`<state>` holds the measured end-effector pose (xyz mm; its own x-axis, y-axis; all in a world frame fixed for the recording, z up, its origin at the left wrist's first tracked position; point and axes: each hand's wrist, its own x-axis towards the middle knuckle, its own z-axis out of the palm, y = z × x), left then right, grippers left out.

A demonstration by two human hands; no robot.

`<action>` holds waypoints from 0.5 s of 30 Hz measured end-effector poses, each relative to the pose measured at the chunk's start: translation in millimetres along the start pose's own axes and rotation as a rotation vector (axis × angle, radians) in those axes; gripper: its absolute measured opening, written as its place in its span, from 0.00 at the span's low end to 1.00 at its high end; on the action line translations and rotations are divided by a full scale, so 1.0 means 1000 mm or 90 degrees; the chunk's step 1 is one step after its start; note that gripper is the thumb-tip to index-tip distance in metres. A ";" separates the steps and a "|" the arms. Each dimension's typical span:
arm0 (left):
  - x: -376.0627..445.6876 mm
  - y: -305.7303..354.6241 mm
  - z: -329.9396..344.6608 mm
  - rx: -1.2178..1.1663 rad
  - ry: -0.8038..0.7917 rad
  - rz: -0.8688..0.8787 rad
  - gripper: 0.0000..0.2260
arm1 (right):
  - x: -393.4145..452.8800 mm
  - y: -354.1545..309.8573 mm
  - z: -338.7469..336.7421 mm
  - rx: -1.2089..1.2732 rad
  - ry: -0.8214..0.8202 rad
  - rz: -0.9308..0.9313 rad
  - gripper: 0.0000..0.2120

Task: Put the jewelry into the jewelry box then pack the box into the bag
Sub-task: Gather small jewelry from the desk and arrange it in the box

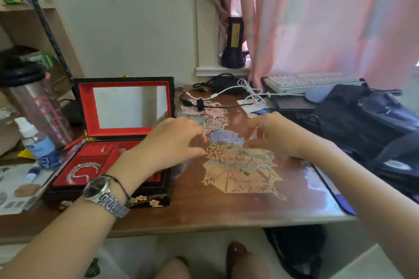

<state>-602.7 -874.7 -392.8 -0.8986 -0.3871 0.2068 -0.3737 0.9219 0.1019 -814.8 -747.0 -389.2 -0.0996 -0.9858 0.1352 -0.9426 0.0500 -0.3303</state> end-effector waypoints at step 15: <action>0.052 0.058 0.060 -0.034 -0.176 0.141 0.12 | -0.034 0.046 0.025 -0.035 -0.038 0.102 0.10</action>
<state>-685.2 -840.2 -434.8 -0.9875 -0.1524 -0.0413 -0.1566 0.9781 0.1367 -847.0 -715.0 -432.0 -0.2324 -0.9722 0.0285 -0.9324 0.2143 -0.2911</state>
